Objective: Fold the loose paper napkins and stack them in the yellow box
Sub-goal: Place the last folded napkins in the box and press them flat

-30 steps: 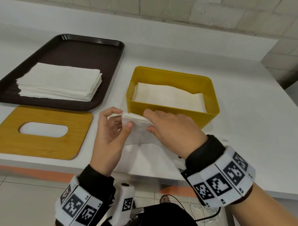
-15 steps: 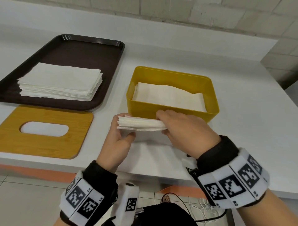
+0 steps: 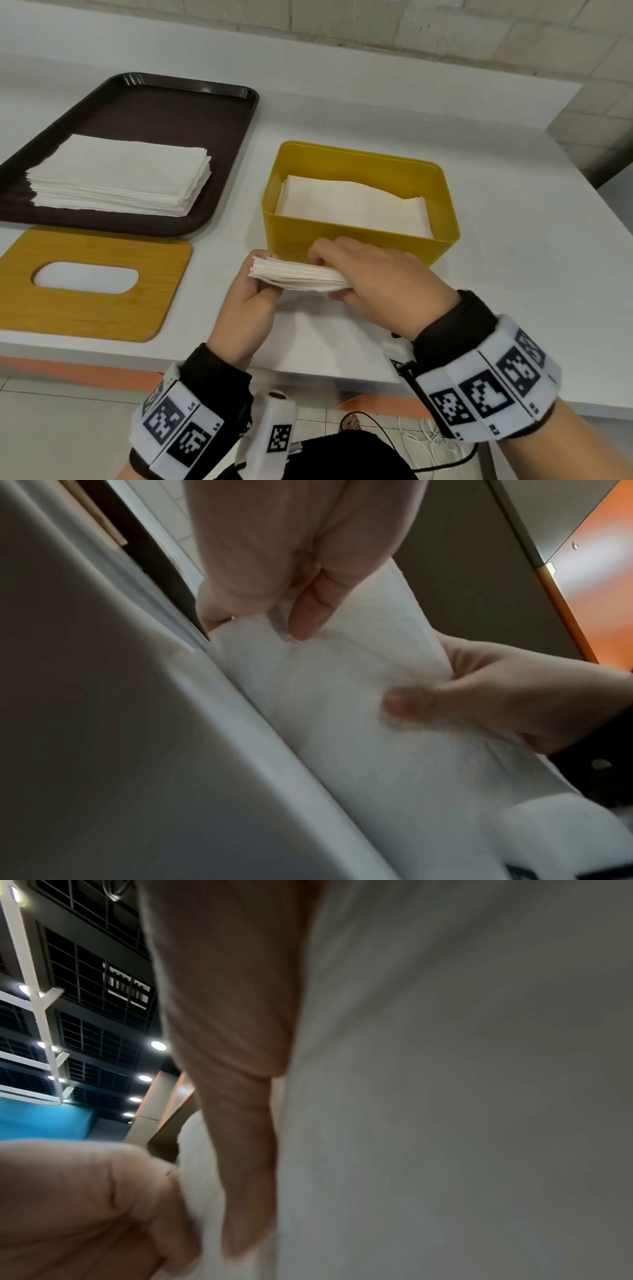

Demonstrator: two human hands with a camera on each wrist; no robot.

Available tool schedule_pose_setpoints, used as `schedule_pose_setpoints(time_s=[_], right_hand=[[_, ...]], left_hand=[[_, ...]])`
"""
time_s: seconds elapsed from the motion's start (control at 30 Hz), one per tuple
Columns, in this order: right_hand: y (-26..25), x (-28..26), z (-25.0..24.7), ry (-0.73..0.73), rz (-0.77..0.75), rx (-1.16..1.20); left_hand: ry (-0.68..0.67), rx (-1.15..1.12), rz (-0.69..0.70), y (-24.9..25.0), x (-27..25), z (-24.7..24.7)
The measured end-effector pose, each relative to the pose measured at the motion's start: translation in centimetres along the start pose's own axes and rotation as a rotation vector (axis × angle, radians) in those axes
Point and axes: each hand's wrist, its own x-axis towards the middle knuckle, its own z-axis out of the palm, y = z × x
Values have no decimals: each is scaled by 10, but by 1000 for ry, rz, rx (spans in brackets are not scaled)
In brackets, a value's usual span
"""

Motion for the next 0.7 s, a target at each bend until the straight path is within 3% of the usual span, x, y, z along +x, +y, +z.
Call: schedule_pose_setpoints(time_s=[0.2,0.43,0.53,0.7], right_hand=[[21,-31,0,28,175,-72],[17,-24,9,119,185,19],[15,-20,14,140,192,13],[22,-25,11,223,192,7]], left_hand=[[47,-68,-23,0,1,-8],[24,-215,-15,3,2,-2],[-50,-126,2,4,3,0],[2,-86,-77,3,3,2]])
